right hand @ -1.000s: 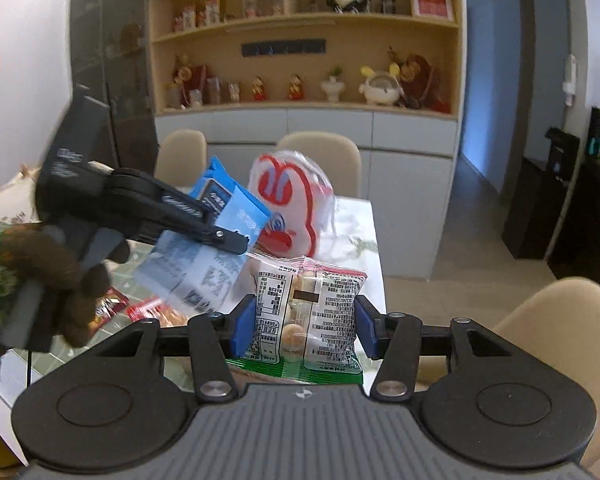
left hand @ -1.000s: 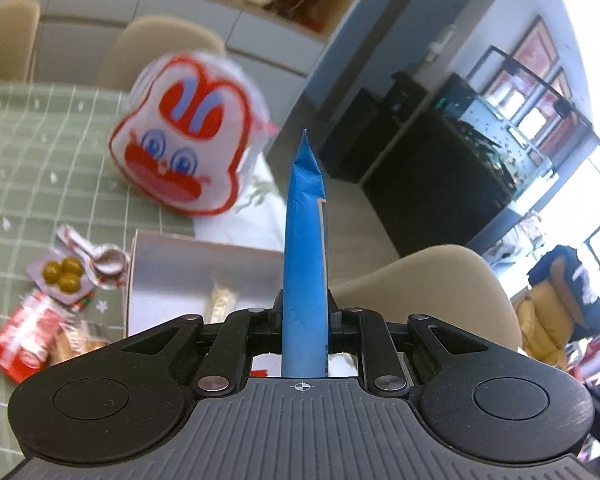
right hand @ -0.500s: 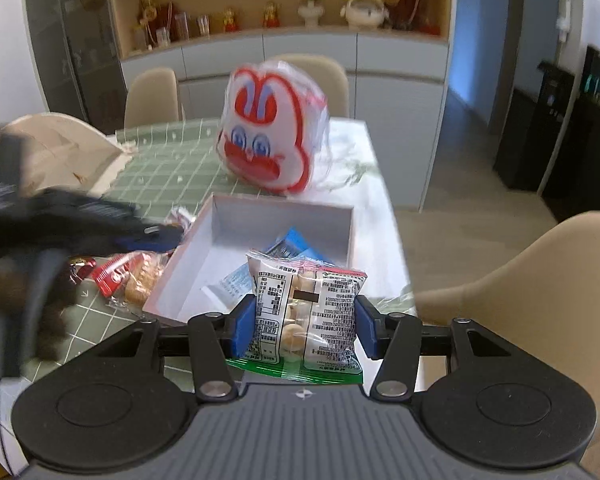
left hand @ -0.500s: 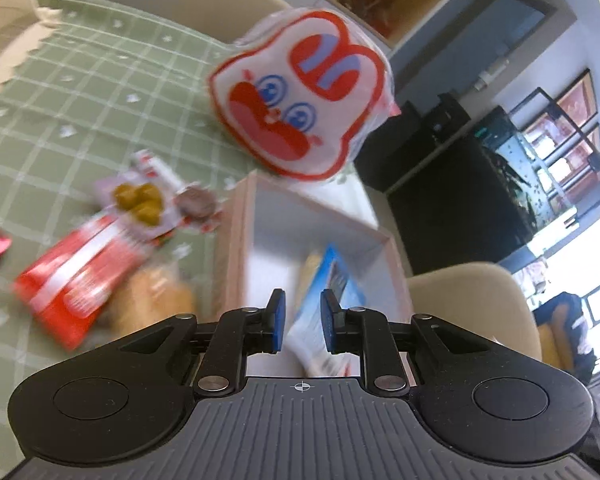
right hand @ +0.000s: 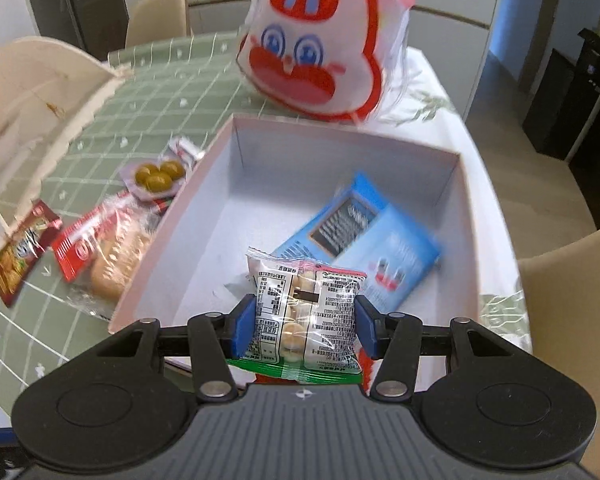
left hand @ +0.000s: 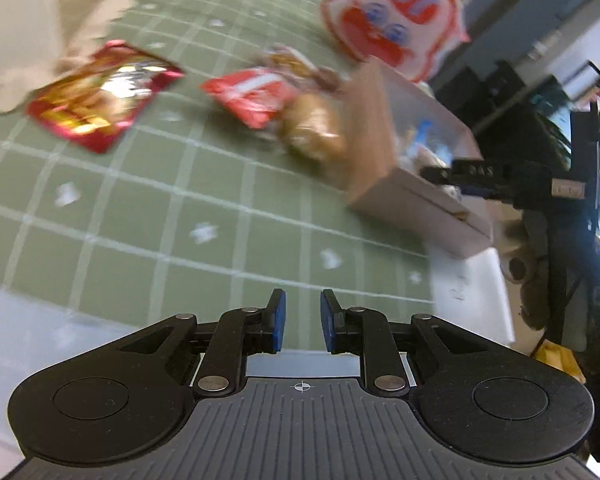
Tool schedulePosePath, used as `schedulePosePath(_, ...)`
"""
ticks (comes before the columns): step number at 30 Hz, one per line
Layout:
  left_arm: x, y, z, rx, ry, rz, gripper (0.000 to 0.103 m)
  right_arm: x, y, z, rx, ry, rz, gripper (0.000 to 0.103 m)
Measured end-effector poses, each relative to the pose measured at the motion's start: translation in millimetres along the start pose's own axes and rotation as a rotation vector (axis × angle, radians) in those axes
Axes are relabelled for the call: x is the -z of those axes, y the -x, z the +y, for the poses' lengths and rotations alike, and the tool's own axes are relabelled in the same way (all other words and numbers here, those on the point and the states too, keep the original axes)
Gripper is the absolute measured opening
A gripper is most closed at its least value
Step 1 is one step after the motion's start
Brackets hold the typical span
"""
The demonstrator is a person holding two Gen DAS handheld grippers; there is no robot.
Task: Organize snacks
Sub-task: 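Carry both packets over the pink box and open both tools to drop them, then grasp the red-gold chip bag with the left tool and lift it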
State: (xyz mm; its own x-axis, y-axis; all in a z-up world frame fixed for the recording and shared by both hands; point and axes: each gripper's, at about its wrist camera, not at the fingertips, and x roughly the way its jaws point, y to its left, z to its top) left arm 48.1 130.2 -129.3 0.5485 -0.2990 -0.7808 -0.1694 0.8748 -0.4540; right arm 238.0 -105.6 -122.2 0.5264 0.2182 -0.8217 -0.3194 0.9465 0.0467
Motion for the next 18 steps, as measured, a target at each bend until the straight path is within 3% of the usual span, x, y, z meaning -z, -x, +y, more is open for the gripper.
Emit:
schedulePosePath(7,-2.1,18.4,31.9,-0.073,0.101,-0.071,0.022,4.1,1.6,10.5,0.046,-0.005,0.022,0.058)
schedulePosePath(12,-9.6,33.4,53.8,-0.101,0.144,-0.144,0.022,-7.4,31.7,47.7,0.094,0.082,-0.100,0.066)
schedulePosePath(15,-15.8,39.9,71.1,-0.120,0.156,-0.171,0.022,-18.1,45.7,79.0,0.014,0.123,-0.148,0.071)
schedulePosePath(18,-22.2,45.2,93.5,-0.107,0.180,-0.183,0.022,-25.7,43.8,118.9,-0.099,0.179,-0.132,0.071)
